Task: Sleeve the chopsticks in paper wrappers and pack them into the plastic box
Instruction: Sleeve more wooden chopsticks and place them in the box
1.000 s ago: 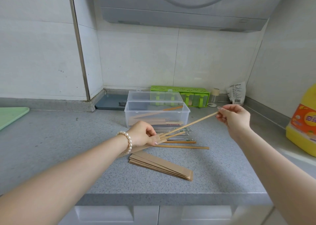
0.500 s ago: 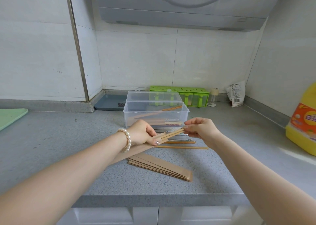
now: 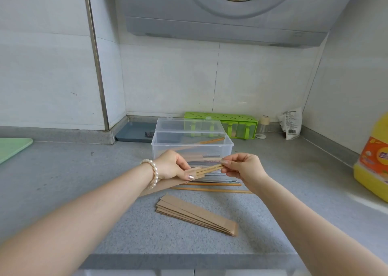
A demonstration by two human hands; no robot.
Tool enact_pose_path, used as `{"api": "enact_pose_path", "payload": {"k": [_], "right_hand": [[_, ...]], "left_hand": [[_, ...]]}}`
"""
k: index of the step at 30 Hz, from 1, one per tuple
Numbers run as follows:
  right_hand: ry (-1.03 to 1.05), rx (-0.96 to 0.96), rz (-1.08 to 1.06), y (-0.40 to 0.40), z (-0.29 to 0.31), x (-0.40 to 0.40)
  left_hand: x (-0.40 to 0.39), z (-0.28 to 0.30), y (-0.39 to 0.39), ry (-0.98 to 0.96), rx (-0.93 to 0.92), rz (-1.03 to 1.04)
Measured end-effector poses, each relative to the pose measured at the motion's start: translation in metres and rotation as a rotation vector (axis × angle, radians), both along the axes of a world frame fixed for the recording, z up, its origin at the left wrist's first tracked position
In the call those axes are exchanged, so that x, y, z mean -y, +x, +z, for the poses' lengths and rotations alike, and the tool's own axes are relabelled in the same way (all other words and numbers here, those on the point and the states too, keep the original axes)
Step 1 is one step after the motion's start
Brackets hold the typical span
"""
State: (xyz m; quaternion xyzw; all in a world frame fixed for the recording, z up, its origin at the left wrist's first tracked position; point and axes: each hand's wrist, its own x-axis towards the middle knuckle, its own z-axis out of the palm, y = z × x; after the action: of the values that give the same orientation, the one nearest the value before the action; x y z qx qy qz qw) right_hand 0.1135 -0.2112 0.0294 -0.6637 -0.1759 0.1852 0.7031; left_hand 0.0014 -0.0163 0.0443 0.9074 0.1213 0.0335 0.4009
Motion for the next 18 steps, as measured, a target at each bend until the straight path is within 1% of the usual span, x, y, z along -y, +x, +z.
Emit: {"api": "enact_pose_path", "payload": {"k": [3, 4, 6, 7, 8, 9, 10, 11, 13, 14, 16, 18], "right_hand": [[0.149, -0.108, -0.071, 0.01, 0.008, -0.006], [0.188, -0.109, -0.107, 0.016, 0.014, -0.007], [0.251, -0.077, -0.199, 0.029, 0.027, -0.007], [0.283, -0.057, -0.247, 0.038, 0.033, -0.005], [0.309, -0.041, -0.291, 0.046, 0.039, -0.003], [0.325, -0.027, -0.328, 0.055, 0.043, -0.001], [0.327, -0.013, -0.355, 0.064, 0.046, 0.0], [0.316, 0.001, -0.369, 0.071, 0.048, 0.0], [0.262, 0.031, -0.374, 0.081, 0.047, -0.003], [0.225, 0.047, -0.372, 0.085, 0.045, -0.007], [0.135, 0.077, -0.373, 0.09, 0.042, -0.017], [0.033, 0.087, -0.384, 0.095, 0.039, -0.027]], "left_hand": [[-0.001, 0.02, 0.01, 0.089, 0.094, 0.011], [-0.003, 0.028, 0.014, 0.175, 0.166, 0.049], [-0.01, 0.041, 0.02, 0.364, 0.368, 0.188], [-0.016, 0.046, 0.023, 0.395, 0.483, 0.27], [-0.025, 0.047, 0.026, 0.379, 0.567, 0.345], [-0.035, 0.045, 0.029, 0.358, 0.604, 0.403], [-0.045, 0.041, 0.033, 0.364, 0.57, 0.425], [-0.054, 0.034, 0.037, 0.405, 0.473, 0.413], [-0.066, 0.016, 0.044, 0.504, 0.221, 0.325], [-0.069, 0.006, 0.047, 0.54, 0.123, 0.278], [-0.072, -0.012, 0.053, 0.632, 0.008, 0.205], [-0.074, -0.024, 0.058, 0.76, -0.034, 0.175]]}}
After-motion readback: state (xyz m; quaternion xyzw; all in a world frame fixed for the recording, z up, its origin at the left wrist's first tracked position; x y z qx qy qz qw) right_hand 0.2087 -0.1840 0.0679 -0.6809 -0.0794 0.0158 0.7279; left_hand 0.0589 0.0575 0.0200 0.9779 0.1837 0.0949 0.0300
